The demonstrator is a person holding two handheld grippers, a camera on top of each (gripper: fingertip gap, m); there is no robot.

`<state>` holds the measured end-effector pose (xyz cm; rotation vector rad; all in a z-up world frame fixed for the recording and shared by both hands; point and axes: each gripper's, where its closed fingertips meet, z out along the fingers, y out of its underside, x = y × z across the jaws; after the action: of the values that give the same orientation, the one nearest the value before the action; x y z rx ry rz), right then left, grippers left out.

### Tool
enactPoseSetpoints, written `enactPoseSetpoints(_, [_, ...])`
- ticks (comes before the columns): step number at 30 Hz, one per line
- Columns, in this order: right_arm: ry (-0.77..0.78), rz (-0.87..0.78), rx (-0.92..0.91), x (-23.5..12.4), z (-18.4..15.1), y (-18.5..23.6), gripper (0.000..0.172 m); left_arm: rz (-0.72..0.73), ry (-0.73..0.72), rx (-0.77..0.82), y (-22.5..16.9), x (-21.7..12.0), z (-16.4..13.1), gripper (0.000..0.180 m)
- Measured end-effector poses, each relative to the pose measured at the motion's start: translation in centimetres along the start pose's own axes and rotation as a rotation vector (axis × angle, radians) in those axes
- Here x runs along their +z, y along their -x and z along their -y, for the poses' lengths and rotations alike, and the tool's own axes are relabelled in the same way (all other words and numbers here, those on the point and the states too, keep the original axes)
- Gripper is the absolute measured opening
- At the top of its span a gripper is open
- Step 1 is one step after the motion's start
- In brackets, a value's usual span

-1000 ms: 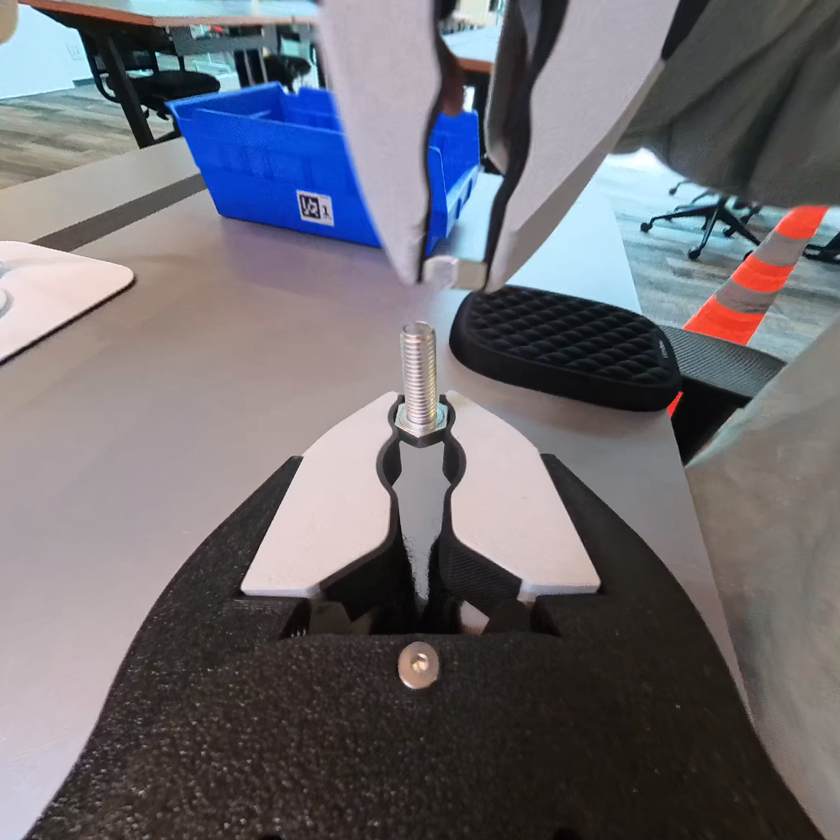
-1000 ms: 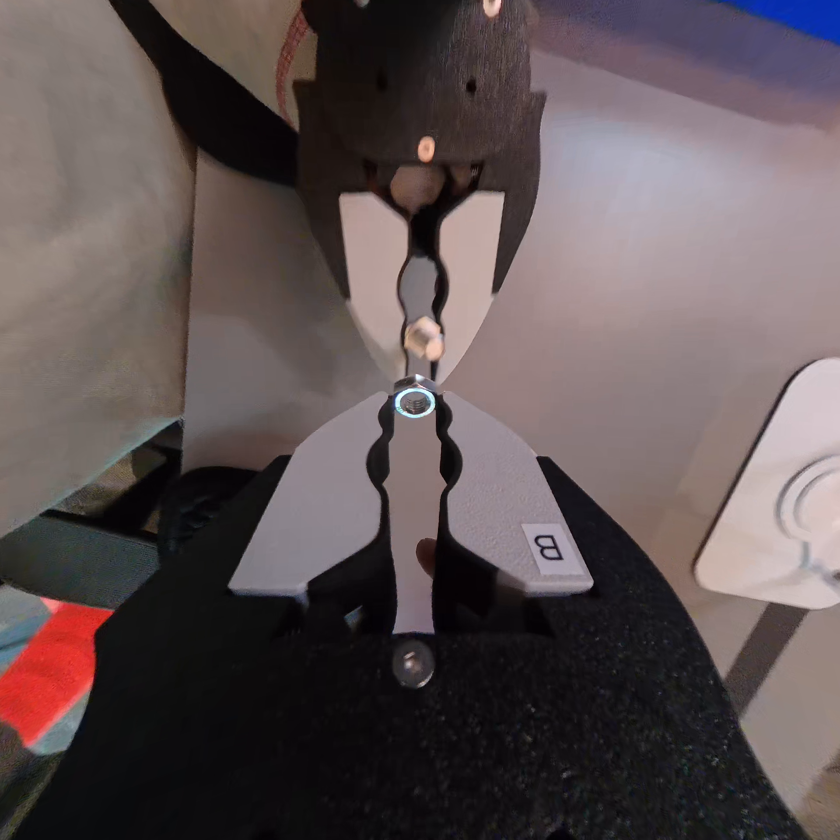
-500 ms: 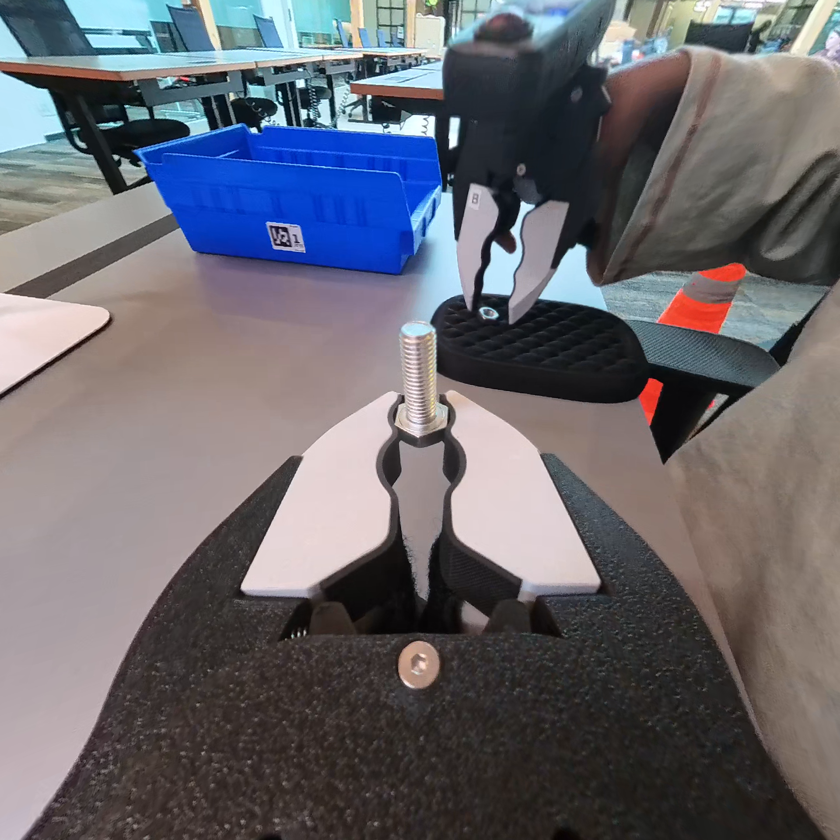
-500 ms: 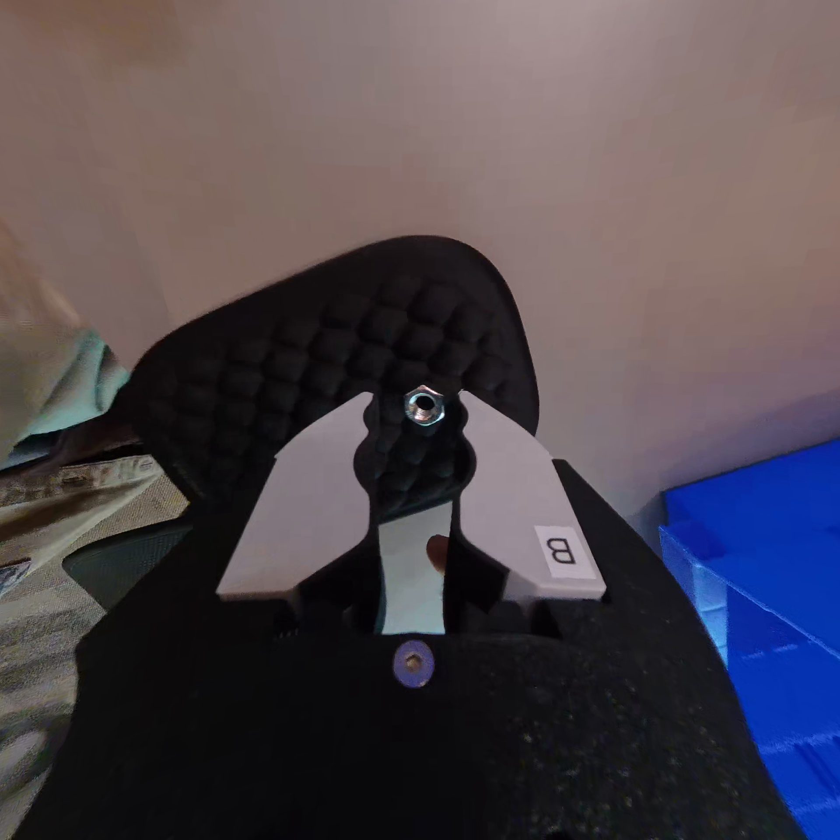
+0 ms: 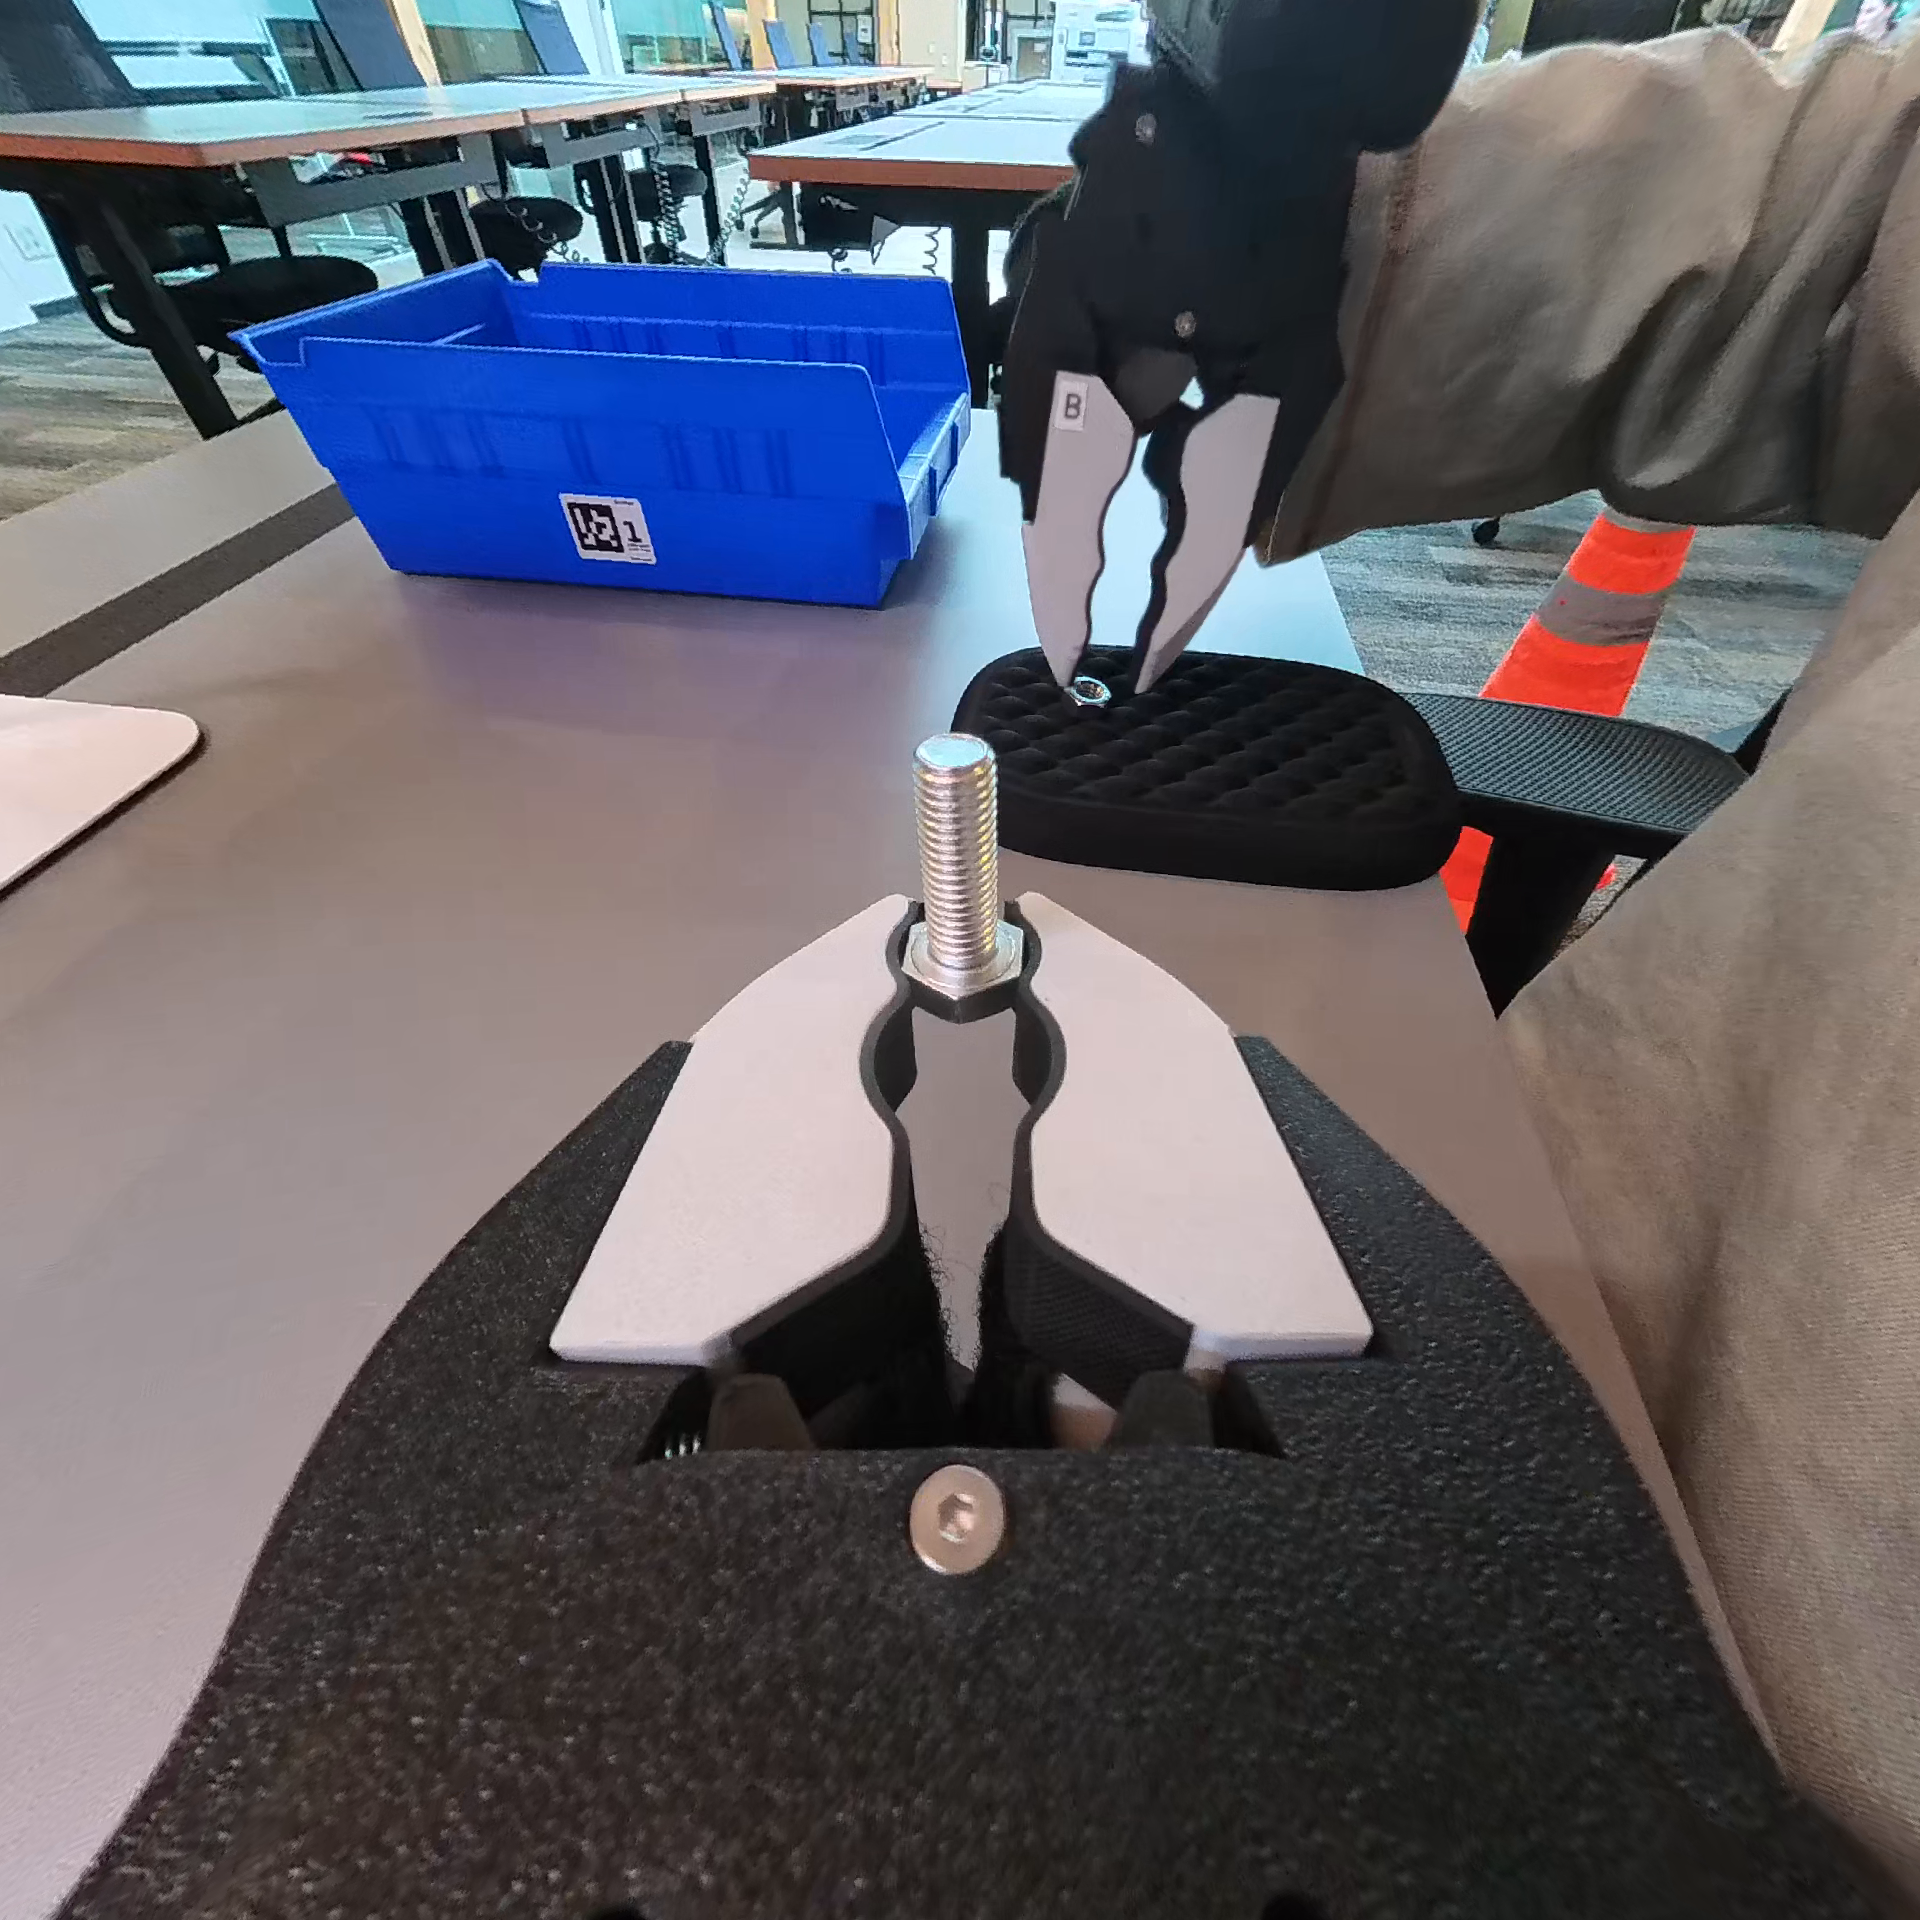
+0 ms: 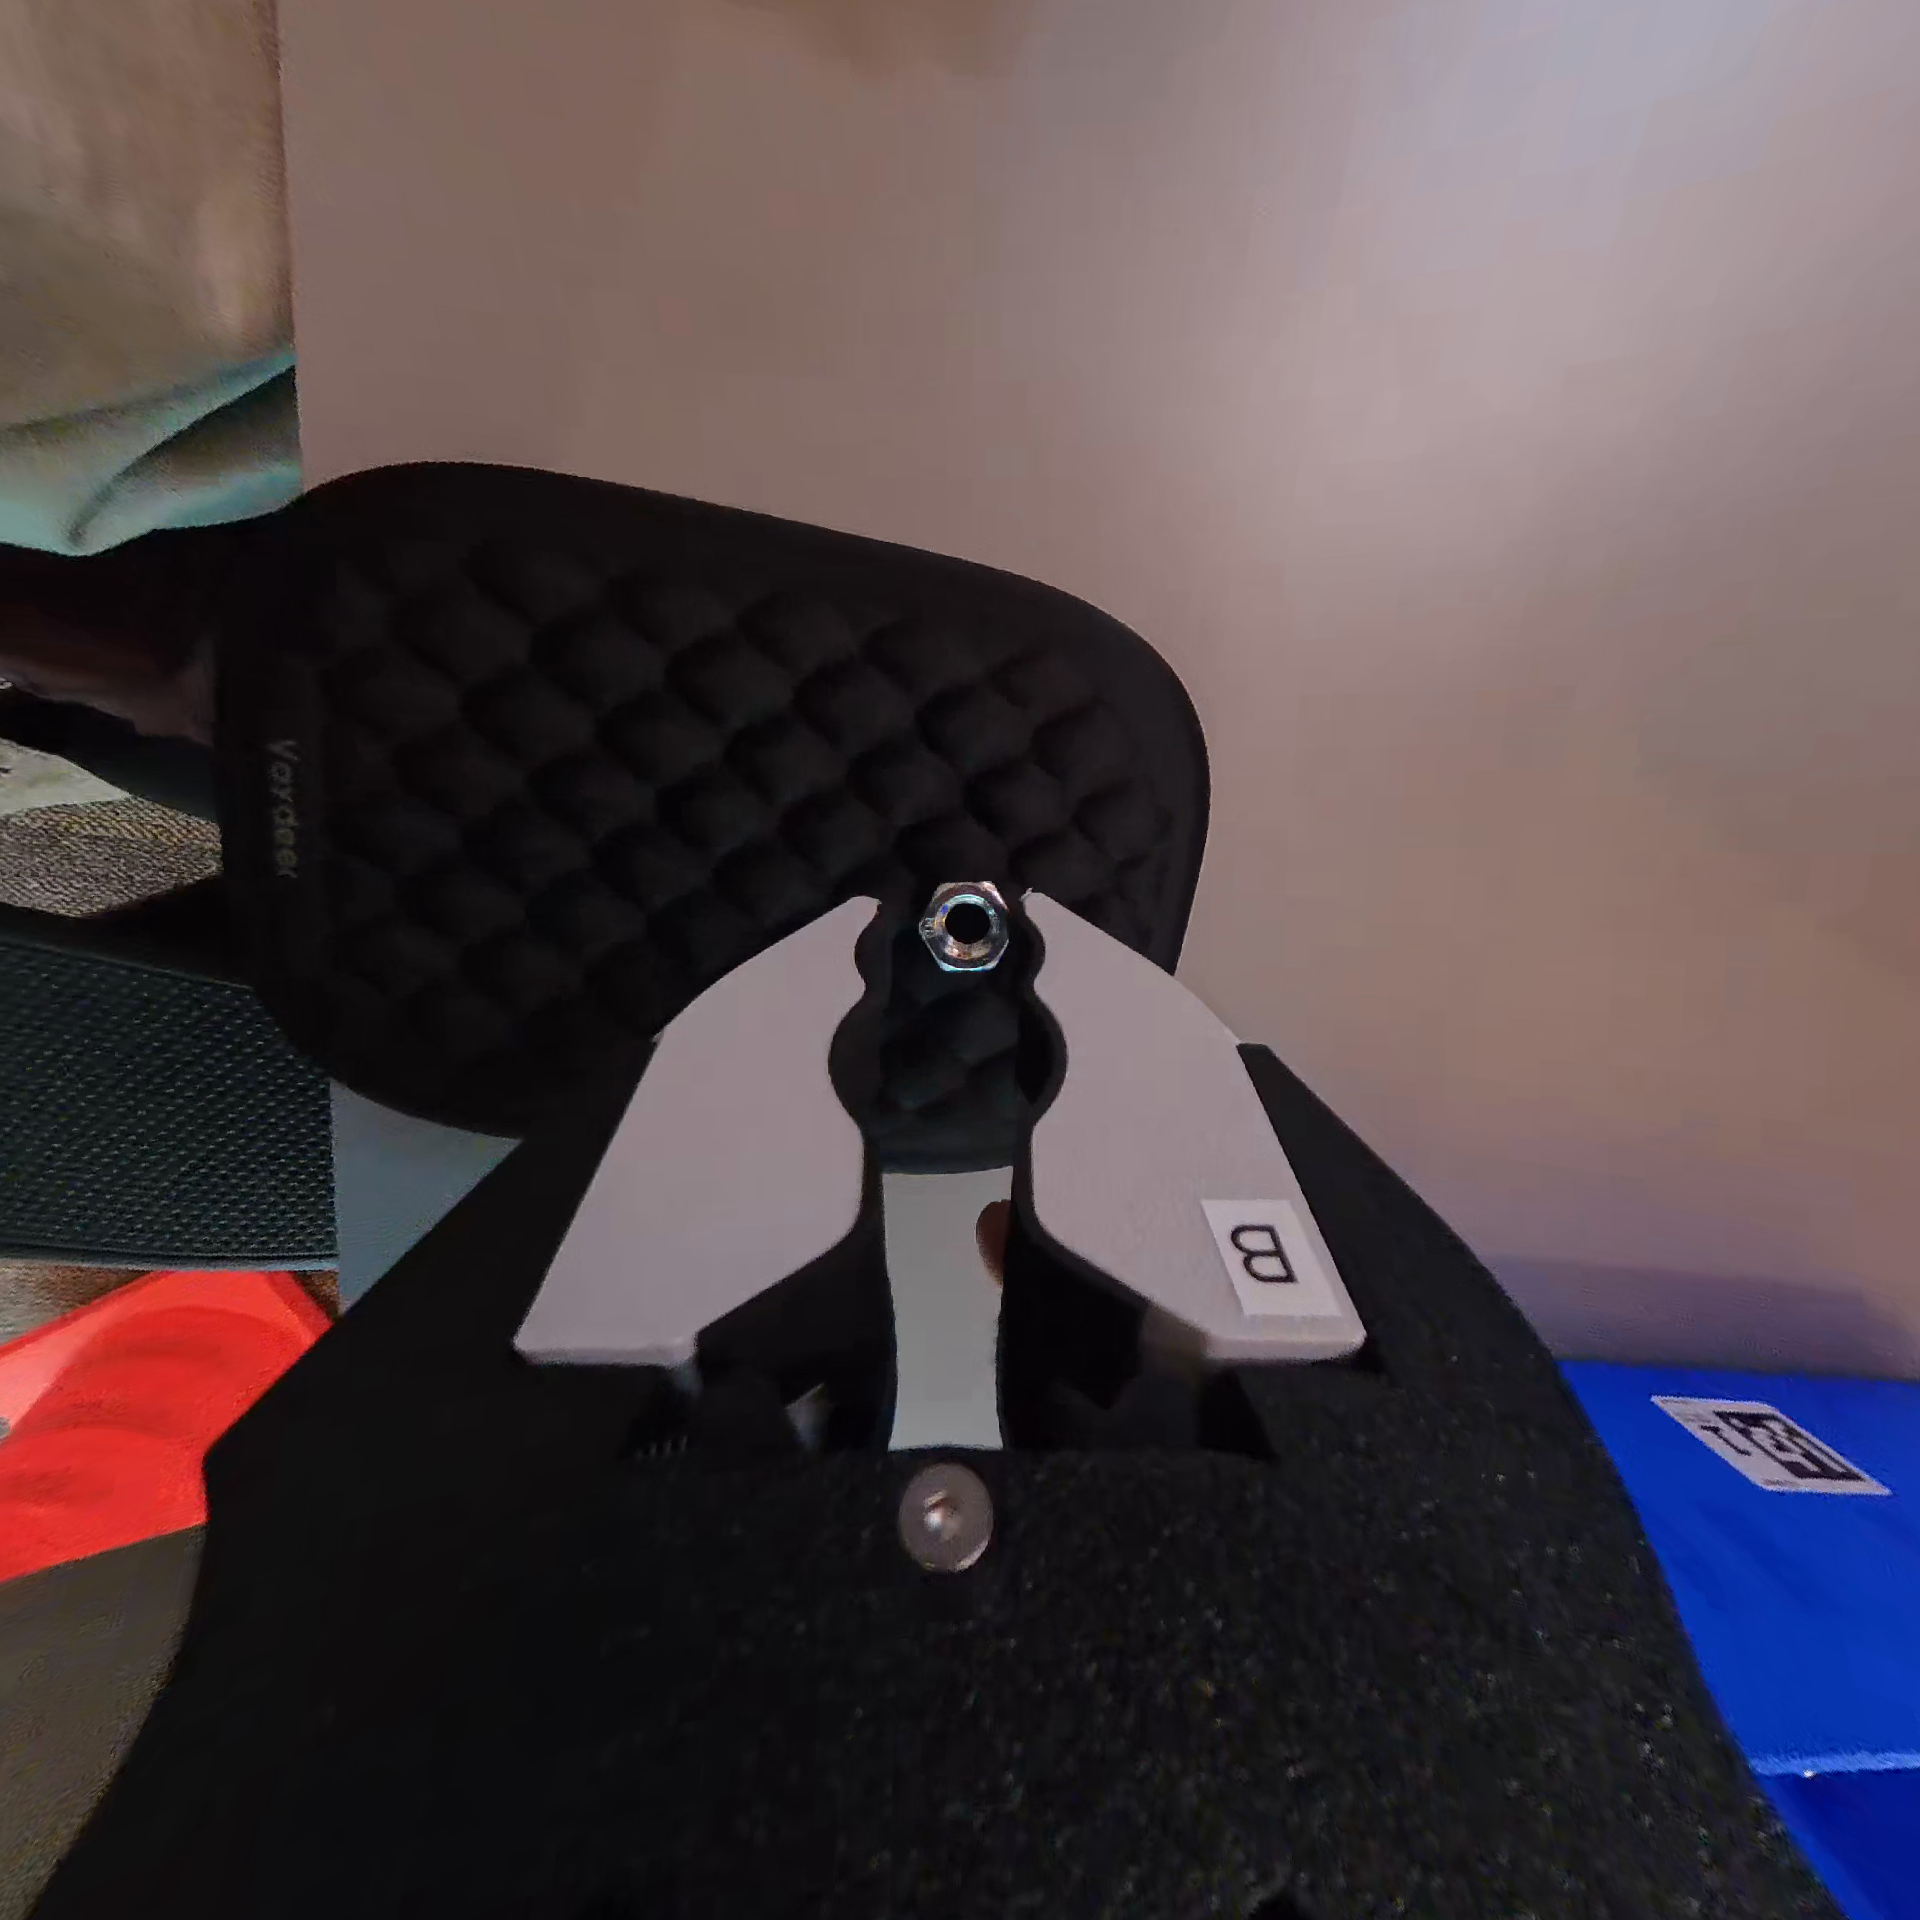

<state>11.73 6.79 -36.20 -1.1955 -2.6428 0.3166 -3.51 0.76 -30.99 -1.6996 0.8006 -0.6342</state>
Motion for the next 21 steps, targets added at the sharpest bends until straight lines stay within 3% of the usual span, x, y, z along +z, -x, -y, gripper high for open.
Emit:
enactPoseSetpoints(8, [0.009,0.015,-0.081,0.31,-0.30,-0.21,0.021,-0.010,0.012,-0.003,-0.06,0.13,-0.16,0.014])
enactPoseSetpoints(13, [0.042,0.044,-0.258,0.10,-0.24,-0.39,0.026,-0.017,0.018,-0.006,-0.11,0.20,-0.22,0.014])
enactPoseSetpoints(21, [0.113,0.165,-0.369,0.57,-0.38,-0.12,0.016,-0.010,0.025,0.003,-0.14,0.24,-0.30,0.014])
